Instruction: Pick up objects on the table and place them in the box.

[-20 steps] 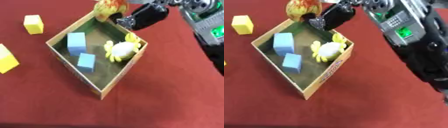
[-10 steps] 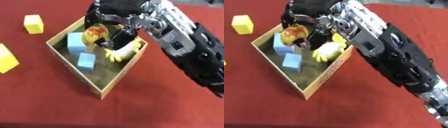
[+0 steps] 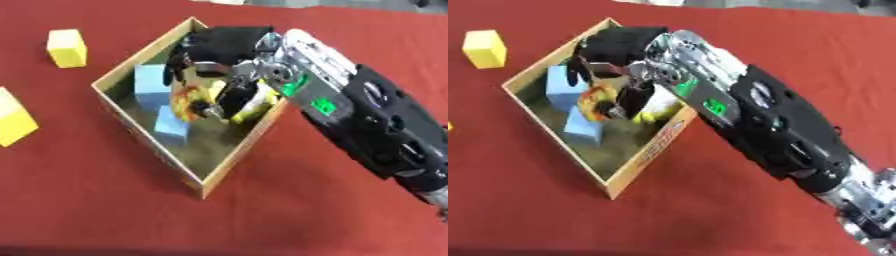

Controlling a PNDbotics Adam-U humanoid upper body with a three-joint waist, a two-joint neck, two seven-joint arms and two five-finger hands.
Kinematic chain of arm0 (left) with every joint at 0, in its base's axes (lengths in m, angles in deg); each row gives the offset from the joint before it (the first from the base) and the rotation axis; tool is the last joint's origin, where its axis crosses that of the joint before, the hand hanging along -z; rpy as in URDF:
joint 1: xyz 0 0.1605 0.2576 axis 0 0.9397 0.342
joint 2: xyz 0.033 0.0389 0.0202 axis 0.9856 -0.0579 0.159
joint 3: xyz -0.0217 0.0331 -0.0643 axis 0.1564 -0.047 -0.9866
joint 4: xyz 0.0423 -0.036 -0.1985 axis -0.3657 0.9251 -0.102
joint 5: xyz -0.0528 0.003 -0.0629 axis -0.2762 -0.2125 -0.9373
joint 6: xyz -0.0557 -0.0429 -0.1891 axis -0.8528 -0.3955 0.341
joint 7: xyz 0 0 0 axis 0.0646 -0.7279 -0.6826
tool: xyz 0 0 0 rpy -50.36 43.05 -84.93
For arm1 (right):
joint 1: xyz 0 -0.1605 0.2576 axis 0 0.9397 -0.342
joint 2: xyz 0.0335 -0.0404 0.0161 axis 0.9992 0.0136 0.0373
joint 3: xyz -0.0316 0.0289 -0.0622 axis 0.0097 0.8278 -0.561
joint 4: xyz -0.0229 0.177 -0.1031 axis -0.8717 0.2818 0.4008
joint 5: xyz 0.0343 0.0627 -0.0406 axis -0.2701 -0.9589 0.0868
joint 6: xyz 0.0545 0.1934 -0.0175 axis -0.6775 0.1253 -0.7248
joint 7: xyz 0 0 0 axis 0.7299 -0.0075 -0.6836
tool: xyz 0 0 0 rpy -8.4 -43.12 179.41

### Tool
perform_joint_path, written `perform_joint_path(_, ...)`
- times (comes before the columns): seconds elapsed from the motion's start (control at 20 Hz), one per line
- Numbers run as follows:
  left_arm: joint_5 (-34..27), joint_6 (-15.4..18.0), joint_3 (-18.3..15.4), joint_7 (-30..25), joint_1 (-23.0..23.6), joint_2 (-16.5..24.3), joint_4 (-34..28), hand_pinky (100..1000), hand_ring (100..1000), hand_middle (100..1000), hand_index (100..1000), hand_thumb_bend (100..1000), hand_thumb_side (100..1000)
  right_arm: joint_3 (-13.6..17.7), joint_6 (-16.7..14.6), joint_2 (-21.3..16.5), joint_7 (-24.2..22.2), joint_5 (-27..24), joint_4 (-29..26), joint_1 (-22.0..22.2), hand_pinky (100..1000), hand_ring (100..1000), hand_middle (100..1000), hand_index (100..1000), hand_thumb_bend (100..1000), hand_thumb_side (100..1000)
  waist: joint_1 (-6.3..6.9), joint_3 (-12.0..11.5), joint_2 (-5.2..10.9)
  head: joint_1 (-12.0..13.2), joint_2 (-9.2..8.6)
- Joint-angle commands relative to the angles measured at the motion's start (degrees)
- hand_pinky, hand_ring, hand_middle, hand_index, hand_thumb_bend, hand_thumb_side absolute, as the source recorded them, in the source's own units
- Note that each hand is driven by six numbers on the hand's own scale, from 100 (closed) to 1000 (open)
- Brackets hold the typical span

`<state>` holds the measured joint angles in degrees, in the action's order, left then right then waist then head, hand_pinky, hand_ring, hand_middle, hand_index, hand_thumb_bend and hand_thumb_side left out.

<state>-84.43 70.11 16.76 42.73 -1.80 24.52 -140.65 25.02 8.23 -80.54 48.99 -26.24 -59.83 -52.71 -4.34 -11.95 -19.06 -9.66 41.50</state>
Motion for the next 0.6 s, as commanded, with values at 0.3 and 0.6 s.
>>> perform_joint_path(0.3, -0.15, -0.13, -0.13, -0.15, -0.20, 0.68, -0.87, 962, 785, 769, 845, 168, 783, 1.54, -3.63, -0.50, -2.16, 1.29, -1.97, -0.44, 934, 992, 851, 967, 352, 317, 0.36, 0.08, 1.02, -0.07, -0.27)
perform_joint_path(0.6, -0.03, -0.03, -0.26, 0.01, -0.17, 1.00, -0.87, 961, 785, 769, 845, 168, 779, 6.57, -0.42, -2.00, 1.98, -1.32, -8.48, 1.10, 919, 962, 813, 938, 215, 147, 0.47, 0.37, 1.10, 0.47, -0.24)
